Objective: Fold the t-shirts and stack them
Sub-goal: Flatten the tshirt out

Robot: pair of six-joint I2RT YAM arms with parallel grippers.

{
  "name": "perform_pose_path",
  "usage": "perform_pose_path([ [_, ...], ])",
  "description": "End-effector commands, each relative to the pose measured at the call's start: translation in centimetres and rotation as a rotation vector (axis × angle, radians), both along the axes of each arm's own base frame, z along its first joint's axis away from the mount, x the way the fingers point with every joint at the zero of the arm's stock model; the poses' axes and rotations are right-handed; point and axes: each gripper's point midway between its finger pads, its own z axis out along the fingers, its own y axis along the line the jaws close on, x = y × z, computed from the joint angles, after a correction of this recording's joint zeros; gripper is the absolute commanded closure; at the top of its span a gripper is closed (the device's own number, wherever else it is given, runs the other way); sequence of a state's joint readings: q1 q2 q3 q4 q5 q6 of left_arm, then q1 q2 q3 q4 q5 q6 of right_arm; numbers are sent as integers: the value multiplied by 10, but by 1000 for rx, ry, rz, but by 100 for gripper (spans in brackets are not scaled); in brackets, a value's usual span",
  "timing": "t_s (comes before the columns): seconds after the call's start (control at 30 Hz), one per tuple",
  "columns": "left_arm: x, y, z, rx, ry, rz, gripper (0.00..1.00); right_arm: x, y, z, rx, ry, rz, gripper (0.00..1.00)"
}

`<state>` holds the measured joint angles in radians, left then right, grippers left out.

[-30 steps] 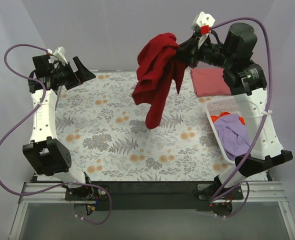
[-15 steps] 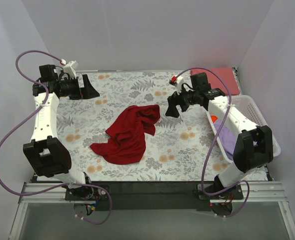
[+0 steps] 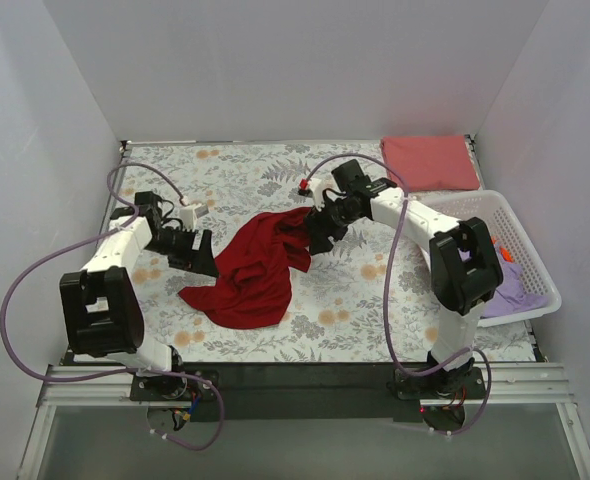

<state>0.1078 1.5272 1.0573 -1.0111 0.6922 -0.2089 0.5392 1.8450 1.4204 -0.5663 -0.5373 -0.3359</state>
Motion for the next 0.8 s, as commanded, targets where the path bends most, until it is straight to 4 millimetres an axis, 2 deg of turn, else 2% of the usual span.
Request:
perform_pose_path([
  [0.0, -1, -6, 0, 64, -87, -53, 30, -3, 11, -11, -21, 51, -13, 29],
  [0.13, 8, -26, -9, 84, -98, -80, 37, -8, 15, -29, -41, 81, -27, 33],
  [0.17, 14, -26, -11, 93, -97, -73, 43, -7, 16, -31, -41, 75, -32, 34],
  [0.4, 47, -20, -15, 158, -146, -42, 59, -7, 16, -54, -63, 129, -62, 49],
  [0.5, 49, -25, -15, 145, -131, -58, 60, -7, 19, -61, -56, 153, -74, 52],
  [0.63, 39, -37, -16, 121, -113, -119, 58, -8, 22, -66, -52, 175, -68, 60],
  [0.77, 42, -37, -25, 151, -108, -109, 56, -9, 24, -64, -40, 182, -63, 70],
])
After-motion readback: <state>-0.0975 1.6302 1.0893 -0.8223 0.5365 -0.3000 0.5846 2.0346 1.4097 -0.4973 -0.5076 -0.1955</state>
